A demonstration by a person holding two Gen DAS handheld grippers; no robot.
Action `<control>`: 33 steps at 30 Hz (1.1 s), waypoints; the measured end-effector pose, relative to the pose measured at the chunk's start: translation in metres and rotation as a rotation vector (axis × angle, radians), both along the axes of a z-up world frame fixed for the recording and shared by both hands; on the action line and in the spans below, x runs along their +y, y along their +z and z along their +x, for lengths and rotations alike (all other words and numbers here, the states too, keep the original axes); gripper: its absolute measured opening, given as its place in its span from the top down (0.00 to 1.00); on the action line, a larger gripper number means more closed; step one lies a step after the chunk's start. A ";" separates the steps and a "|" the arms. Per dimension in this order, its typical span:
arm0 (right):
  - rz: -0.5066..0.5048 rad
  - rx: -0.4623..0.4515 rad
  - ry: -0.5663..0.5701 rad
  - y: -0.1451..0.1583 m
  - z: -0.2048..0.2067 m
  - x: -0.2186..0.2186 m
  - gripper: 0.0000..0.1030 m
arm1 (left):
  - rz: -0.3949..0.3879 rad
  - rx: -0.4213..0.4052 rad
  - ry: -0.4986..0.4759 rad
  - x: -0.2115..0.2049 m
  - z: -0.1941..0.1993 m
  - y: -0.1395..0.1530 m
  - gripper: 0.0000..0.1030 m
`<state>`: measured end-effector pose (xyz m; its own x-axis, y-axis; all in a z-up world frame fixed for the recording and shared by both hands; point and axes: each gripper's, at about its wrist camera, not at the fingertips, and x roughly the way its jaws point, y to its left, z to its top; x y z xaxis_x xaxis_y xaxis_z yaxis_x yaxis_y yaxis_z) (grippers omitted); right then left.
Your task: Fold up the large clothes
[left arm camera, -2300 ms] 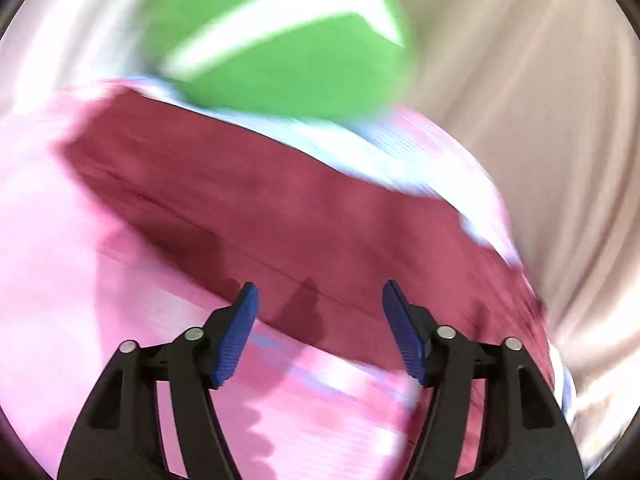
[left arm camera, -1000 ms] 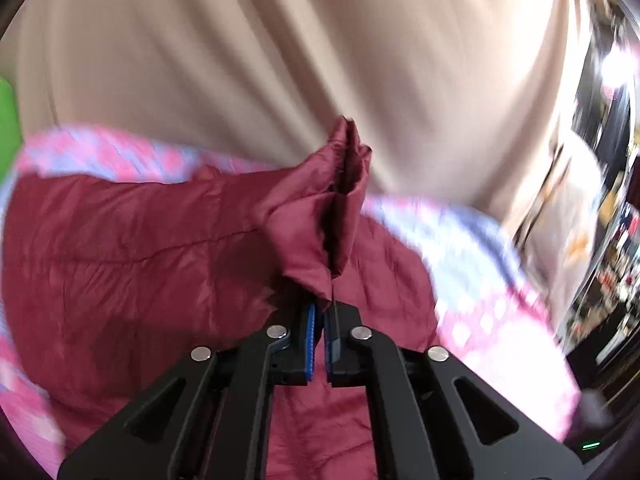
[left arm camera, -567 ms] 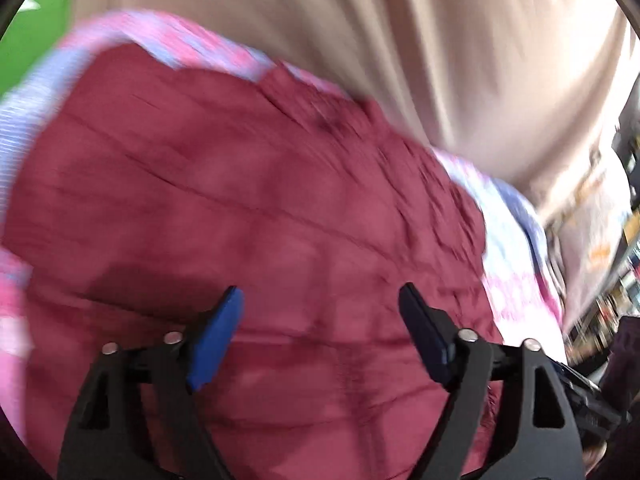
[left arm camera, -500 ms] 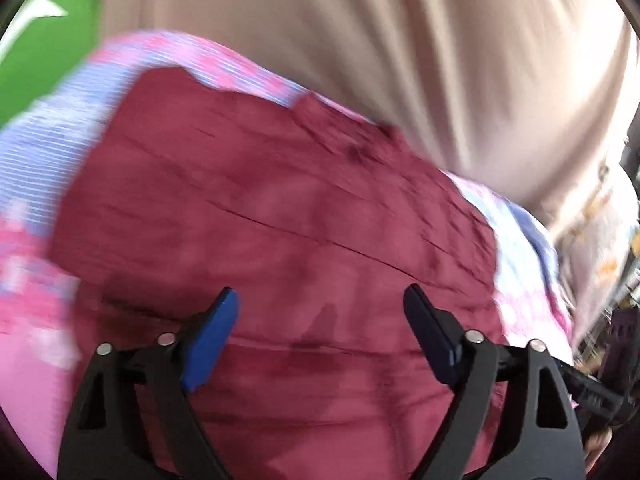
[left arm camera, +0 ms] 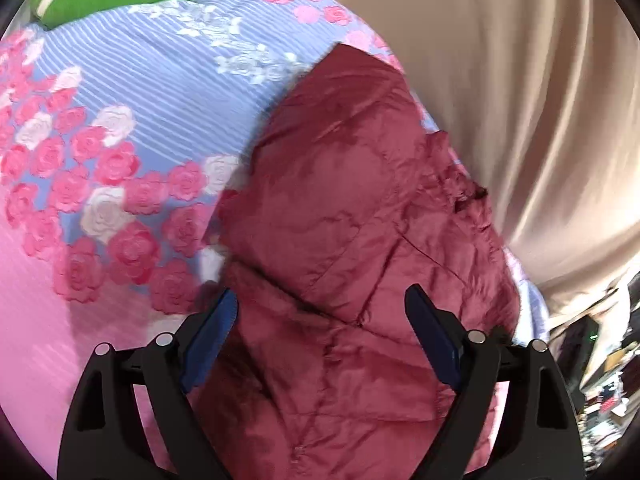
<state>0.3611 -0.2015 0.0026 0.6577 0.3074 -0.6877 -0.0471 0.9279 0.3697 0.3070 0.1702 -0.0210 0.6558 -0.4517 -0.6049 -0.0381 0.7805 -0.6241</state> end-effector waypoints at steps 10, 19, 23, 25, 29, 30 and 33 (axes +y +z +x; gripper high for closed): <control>-0.088 -0.265 -0.105 0.098 -0.009 -0.040 0.97 | 0.054 0.013 -0.071 -0.057 0.019 -0.013 0.22; -0.095 0.028 -0.232 -0.033 0.018 -0.109 0.97 | 0.228 0.015 0.089 -0.035 0.048 -0.028 0.75; -0.066 0.040 -0.222 -0.064 0.016 -0.116 1.00 | 0.258 -0.006 0.097 -0.031 0.047 -0.028 0.81; -0.039 0.047 -0.229 -0.063 0.013 -0.119 0.99 | 0.294 -0.019 0.099 -0.034 0.046 -0.028 0.81; 0.002 0.049 -0.292 -0.053 -0.004 -0.131 0.94 | 0.310 -0.029 0.104 -0.040 0.048 -0.027 0.81; -0.021 0.035 -0.317 -0.046 -0.011 -0.131 0.90 | 0.298 -0.031 0.105 -0.039 0.048 -0.028 0.81; -0.086 -0.036 -0.328 -0.020 -0.026 -0.119 0.83 | 0.283 -0.034 0.109 -0.036 0.045 -0.028 0.83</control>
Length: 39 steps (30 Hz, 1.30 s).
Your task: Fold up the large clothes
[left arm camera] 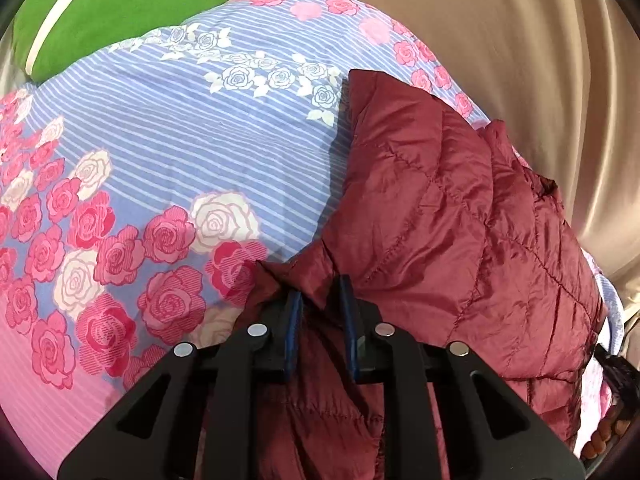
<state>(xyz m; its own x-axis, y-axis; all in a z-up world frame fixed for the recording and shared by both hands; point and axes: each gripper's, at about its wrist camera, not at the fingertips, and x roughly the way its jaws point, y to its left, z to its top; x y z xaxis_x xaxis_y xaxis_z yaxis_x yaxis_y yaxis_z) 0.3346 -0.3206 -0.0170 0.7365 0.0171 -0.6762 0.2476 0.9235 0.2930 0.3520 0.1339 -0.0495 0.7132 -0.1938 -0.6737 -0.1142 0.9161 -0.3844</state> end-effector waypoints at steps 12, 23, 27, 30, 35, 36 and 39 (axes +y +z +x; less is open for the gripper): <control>-0.045 0.030 0.167 -0.020 0.066 0.036 1.00 | -0.057 -0.012 -0.002 0.011 -0.005 -0.003 0.83; -0.025 -0.089 0.228 0.052 0.066 0.089 0.86 | -0.057 -0.011 0.014 0.014 -0.007 -0.004 0.85; -0.031 -0.055 0.511 0.054 0.102 0.210 0.86 | -0.102 -0.013 0.050 0.022 -0.010 -0.007 0.90; -0.082 0.005 0.610 0.032 0.134 0.287 0.86 | -0.105 -0.013 0.053 0.022 -0.010 -0.007 0.91; -0.055 0.086 0.680 -0.006 0.175 0.359 0.86 | -0.105 -0.013 0.055 0.021 -0.010 -0.008 0.91; -0.067 0.097 0.688 -0.012 0.178 0.366 0.86 | -0.101 -0.013 0.056 0.020 -0.010 -0.008 0.91; -0.139 0.112 0.682 -0.028 0.188 0.383 0.94 | -0.093 -0.011 0.057 0.018 -0.008 -0.008 0.91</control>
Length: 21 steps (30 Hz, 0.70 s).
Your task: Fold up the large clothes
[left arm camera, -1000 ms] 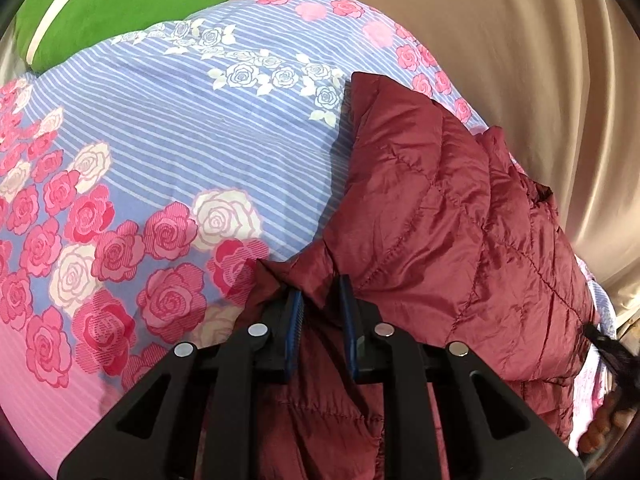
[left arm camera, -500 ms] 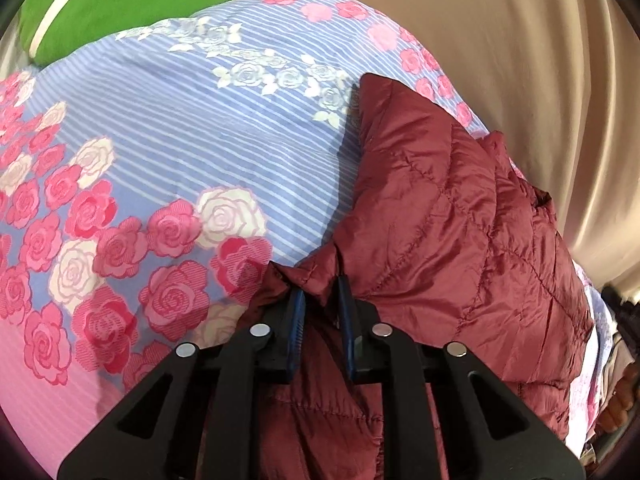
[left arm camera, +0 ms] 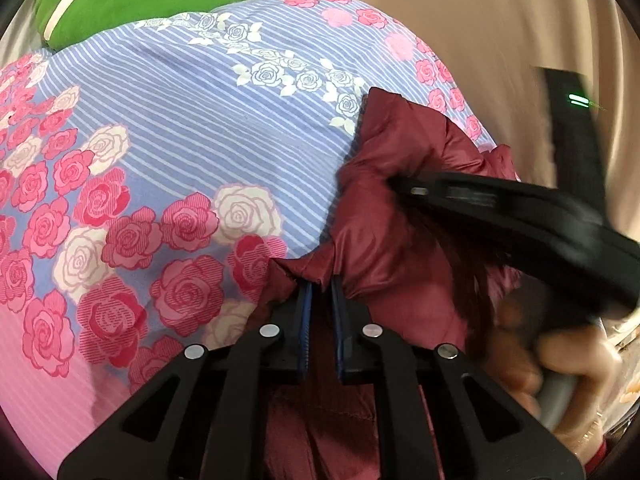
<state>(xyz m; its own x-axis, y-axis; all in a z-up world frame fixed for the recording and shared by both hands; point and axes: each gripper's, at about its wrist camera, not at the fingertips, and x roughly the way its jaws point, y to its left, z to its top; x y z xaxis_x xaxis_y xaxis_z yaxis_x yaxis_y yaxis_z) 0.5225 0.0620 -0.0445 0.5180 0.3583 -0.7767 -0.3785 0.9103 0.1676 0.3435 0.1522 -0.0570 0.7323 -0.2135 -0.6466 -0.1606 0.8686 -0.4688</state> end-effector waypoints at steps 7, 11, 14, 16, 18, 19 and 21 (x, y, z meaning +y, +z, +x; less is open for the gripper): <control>0.104 -0.038 -0.020 0.020 -0.006 -0.011 0.93 | -0.012 -0.002 0.005 0.000 0.004 0.000 0.91; 0.144 -0.046 -0.021 0.037 -0.001 -0.007 0.92 | -0.060 -0.033 0.022 0.003 -0.003 0.000 0.89; 0.072 -0.018 -0.035 0.028 0.017 0.009 0.92 | -0.046 -0.024 0.021 0.001 -0.001 -0.001 0.89; 0.020 0.013 -0.045 0.014 0.028 0.016 0.95 | -0.037 -0.020 0.020 -0.001 -0.001 -0.002 0.89; 0.008 0.004 -0.054 0.009 0.035 0.018 0.98 | -0.035 -0.019 0.019 -0.001 0.000 -0.002 0.89; 0.036 -0.006 -0.062 0.013 0.035 0.013 0.98 | -0.037 -0.019 0.019 -0.001 0.000 -0.002 0.89; 0.081 -0.041 -0.097 0.024 0.026 0.000 0.95 | -0.059 -0.025 0.017 0.001 0.000 -0.003 0.89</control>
